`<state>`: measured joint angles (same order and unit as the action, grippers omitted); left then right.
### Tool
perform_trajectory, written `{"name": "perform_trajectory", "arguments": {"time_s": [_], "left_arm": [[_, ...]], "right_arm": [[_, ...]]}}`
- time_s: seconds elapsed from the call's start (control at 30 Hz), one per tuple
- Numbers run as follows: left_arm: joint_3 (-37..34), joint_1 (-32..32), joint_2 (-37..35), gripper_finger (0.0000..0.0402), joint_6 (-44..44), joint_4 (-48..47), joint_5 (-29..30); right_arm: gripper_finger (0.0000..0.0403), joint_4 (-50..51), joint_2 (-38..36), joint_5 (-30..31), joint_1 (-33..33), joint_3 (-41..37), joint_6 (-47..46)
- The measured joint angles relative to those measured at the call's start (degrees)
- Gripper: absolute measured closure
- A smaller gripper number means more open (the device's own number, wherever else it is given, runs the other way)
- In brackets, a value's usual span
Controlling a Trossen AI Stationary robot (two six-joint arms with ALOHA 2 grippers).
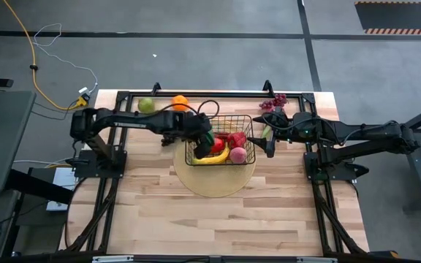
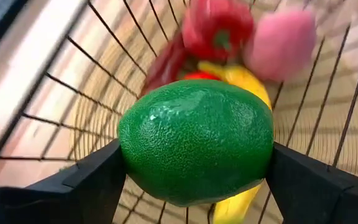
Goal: Build produce basket
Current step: Put the green lemon into the wire basket
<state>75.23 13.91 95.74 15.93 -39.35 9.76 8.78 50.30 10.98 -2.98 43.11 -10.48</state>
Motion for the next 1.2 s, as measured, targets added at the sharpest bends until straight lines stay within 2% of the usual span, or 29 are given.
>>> {"name": "perform_trajectory", "arguments": {"time_s": [0.2, 0.3, 0.97, 1.2], "left_arm": [[0.5, -0.3, 0.6, 0.0076, -7.3, -3.8, -5.4], [0.5, -0.6, 0.6, 0.0076, -10.6, -3.8, -4.6], [0.6, -0.4, 1.5, 0.0074, -11.8, -4.0, -5.7], [0.5, -0.3, 3.3, 0.0031, -11.7, -4.4, -8.6]], "right_arm": [[0.0015, 0.1, 0.0, 0.0, 0.0, 0.0, 0.0], [0.0015, 0.1, 0.0, 0.0, 0.0, 0.0, 0.0], [0.0015, 0.2, 0.0, 0.0, 0.0, 0.0, 0.0], [0.0015, 0.2, 0.0, 0.0, 0.0, 0.0, 0.0]]}}
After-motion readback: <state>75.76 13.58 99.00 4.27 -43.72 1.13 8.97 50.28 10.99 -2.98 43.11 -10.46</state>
